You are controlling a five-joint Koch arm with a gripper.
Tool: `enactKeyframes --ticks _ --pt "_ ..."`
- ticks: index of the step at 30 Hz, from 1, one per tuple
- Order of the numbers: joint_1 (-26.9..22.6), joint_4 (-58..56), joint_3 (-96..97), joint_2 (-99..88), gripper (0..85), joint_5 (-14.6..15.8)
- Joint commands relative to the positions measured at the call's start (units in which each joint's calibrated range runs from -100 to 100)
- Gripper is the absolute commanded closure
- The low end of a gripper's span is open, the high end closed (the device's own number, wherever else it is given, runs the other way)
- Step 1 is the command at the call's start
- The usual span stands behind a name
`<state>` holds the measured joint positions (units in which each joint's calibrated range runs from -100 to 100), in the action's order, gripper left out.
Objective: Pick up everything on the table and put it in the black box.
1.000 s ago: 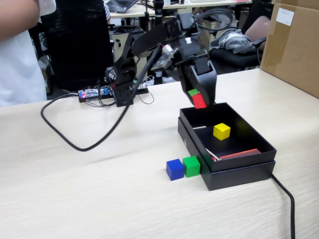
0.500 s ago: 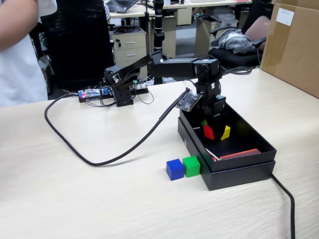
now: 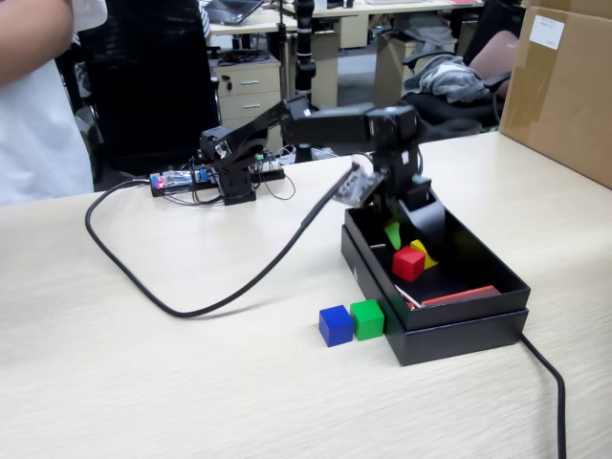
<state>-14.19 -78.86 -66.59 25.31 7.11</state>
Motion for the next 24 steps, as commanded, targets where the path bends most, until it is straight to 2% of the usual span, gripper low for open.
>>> enactKeyframes --ticks 1,5,11,24 --pt "2.9 -1.1 -1.9 -17.1 42.3 -1.6" --pt "7.0 -1.1 -1.4 -20.0 42.2 -4.0" --pt "11.1 -1.1 -0.3 -10.1 38.8 -5.0" --pt "12.1 0.0 -8.7 17.3 38.8 -5.2"
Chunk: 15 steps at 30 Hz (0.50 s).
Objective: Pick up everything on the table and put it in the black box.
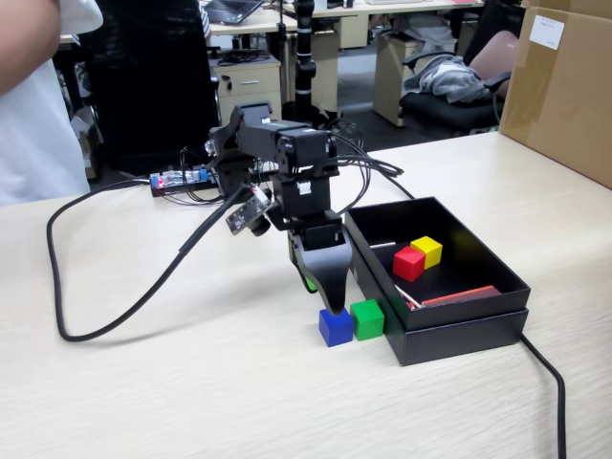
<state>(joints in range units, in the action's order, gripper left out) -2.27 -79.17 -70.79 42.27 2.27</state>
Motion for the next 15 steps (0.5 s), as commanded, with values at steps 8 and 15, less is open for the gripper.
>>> enactKeyframes --ticks 8,15 --pt "0.2 6.6 -4.6 6.0 45.9 -1.5" --pt "0.0 7.6 -5.8 8.2 63.6 -1.6"
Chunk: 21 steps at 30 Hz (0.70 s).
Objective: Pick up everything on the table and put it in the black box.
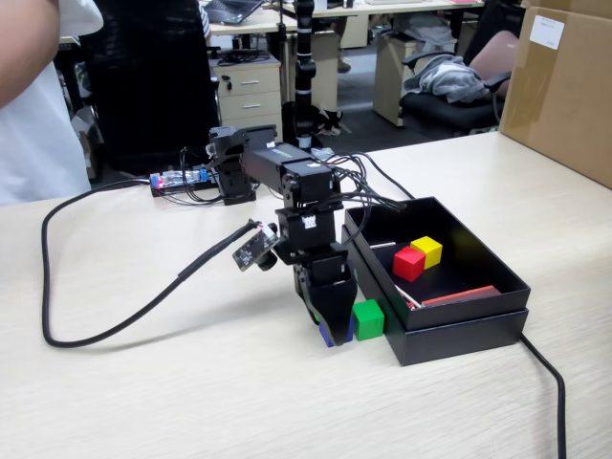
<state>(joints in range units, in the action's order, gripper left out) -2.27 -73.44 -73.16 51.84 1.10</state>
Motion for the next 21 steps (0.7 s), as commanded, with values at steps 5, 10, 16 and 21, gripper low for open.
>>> enactKeyframes --ticks 5,10,16,21 --pt "0.6 -2.3 -2.7 -6.7 69.4 0.7" --pt "0.4 -6.4 0.9 -24.6 69.4 2.0" --pt "-3.0 -6.6 10.5 -47.0 69.3 2.4" --pt "-9.5 -6.6 11.6 -51.4 69.3 4.0"
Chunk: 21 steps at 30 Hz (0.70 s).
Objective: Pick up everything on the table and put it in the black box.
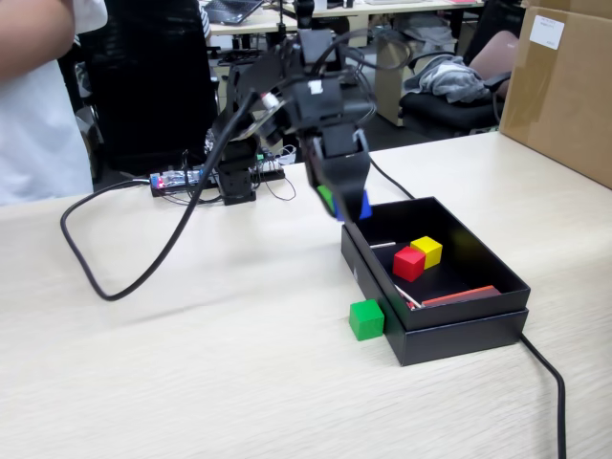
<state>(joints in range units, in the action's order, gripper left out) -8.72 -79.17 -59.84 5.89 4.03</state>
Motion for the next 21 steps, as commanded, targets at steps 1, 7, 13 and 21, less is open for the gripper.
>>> enactKeyframes --ticks 1,7,13,21 --pt "-4.3 -0.9 -2.0 -4.8 69.3 1.3" --pt "-9.5 -0.8 -7.8 10.8 69.0 3.2" --pt "-10.8 -0.8 -13.1 25.7 68.6 3.7" --pt "-10.3 -0.8 -13.6 32.1 57.9 4.7"
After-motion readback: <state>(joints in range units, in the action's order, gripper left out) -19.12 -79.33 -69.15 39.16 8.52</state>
